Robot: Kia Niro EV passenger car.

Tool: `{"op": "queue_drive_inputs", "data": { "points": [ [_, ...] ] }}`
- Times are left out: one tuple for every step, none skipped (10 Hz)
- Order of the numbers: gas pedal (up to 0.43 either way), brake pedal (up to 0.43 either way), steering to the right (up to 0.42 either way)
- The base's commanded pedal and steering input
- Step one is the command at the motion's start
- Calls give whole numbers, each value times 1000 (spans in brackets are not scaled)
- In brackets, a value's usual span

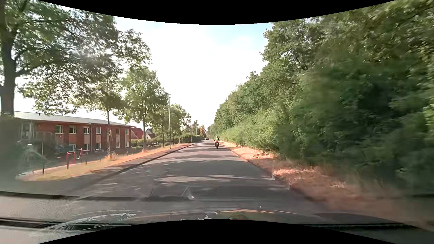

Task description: Follow the waypoints while adhering to traffic rules and regulations

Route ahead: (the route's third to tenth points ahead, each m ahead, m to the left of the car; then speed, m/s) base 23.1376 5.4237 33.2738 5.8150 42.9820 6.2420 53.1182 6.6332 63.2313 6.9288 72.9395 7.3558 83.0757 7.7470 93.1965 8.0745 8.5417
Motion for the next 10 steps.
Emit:
{"op": "queue_drive_inputs", "data": {
  "points": [
    [177, 0, -19],
    [177, 0, -19],
    [169, 0, -19],
    [169, 0, -19],
    [169, 0, -19],
    [169, 0, -19],
    [169, 0, -18],
    [169, 0, -17],
    [169, 0, -16],
    [169, 0, -16]
  ]
}}
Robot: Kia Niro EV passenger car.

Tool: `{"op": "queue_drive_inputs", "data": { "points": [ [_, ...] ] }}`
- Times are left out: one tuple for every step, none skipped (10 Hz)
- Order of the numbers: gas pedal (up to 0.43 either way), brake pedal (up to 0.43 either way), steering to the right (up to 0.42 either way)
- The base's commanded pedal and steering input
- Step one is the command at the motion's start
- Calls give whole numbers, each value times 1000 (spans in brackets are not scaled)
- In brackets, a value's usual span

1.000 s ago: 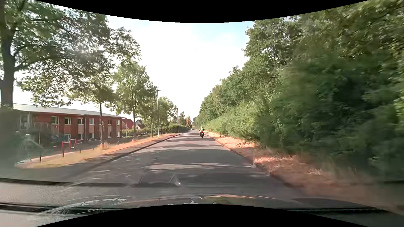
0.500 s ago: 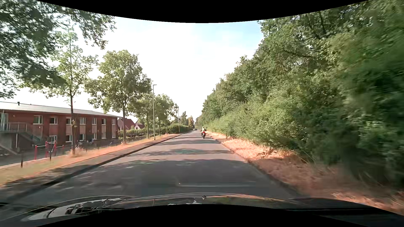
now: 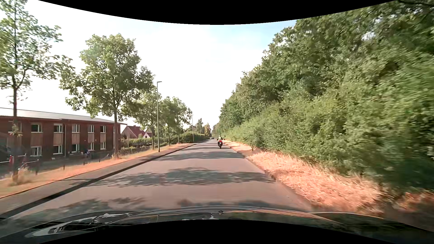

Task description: Follow the waypoints while adhering to traffic rules and regulations

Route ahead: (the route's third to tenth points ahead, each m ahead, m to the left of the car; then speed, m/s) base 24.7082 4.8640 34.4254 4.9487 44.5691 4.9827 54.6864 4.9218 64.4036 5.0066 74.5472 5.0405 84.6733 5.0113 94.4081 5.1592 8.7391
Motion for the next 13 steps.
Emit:
{"op": "queue_drive_inputs", "data": {
  "points": [
    [169, 0, -15],
    [169, 0, -13],
    [169, 0, -8],
    [157, 0, -7],
    [157, 0, -7],
    [157, 0, -7],
    [157, 0, -7],
    [157, 0, -7],
    [157, 0, -7],
    [157, 0, -7],
    [157, 0, -8],
    [157, 0, -7],
    [157, 0, -8]
  ]
}}
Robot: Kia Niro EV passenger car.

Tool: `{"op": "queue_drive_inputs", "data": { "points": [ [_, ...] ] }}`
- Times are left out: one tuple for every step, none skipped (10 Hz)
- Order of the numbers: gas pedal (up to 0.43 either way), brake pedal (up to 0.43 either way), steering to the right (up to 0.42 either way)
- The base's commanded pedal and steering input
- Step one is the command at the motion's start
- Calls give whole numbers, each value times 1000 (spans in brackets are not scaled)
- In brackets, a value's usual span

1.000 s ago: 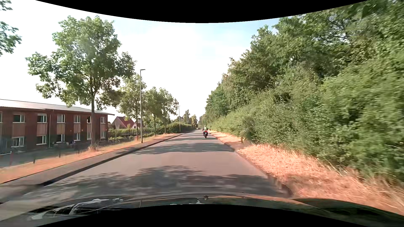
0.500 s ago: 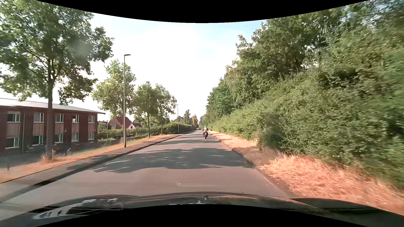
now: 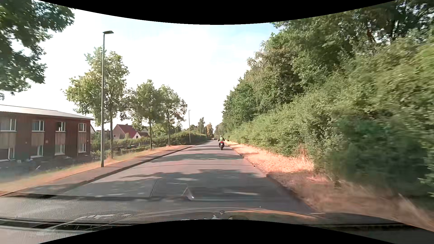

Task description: Follow the waypoints while adhering to traffic rules and regulations

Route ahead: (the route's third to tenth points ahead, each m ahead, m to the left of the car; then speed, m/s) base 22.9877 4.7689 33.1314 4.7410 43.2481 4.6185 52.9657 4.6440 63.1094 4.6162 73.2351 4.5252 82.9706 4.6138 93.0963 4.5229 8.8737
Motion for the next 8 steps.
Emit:
{"op": "queue_drive_inputs", "data": {
  "points": [
    [150, 0, -7],
    [150, 0, -8],
    [150, 0, -7],
    [150, 0, -7],
    [150, 0, -7],
    [150, 0, -7],
    [150, 0, -7],
    [150, 0, -7]
  ]
}}
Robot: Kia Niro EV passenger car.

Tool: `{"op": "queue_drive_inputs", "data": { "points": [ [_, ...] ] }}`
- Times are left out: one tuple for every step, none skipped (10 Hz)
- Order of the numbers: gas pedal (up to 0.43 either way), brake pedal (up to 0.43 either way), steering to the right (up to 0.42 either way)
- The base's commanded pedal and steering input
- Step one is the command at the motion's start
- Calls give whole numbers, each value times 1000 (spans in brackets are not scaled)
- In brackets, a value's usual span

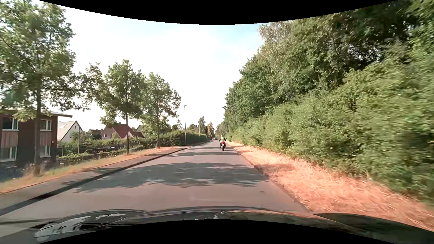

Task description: Follow the waypoints while adhering to traffic rules and regulations

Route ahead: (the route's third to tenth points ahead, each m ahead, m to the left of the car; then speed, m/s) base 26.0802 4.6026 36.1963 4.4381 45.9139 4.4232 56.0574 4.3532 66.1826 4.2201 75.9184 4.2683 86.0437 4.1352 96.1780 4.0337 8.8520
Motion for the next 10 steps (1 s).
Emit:
{"op": "queue_drive_inputs", "data": {
  "points": [
    [150, 0, -7],
    [150, 0, -7],
    [150, 0, -7],
    [150, 0, -7],
    [150, 0, -7],
    [150, 0, -7],
    [150, 0, -7],
    [150, 0, -7],
    [150, 0, -7],
    [150, 0, -7]
  ]
}}
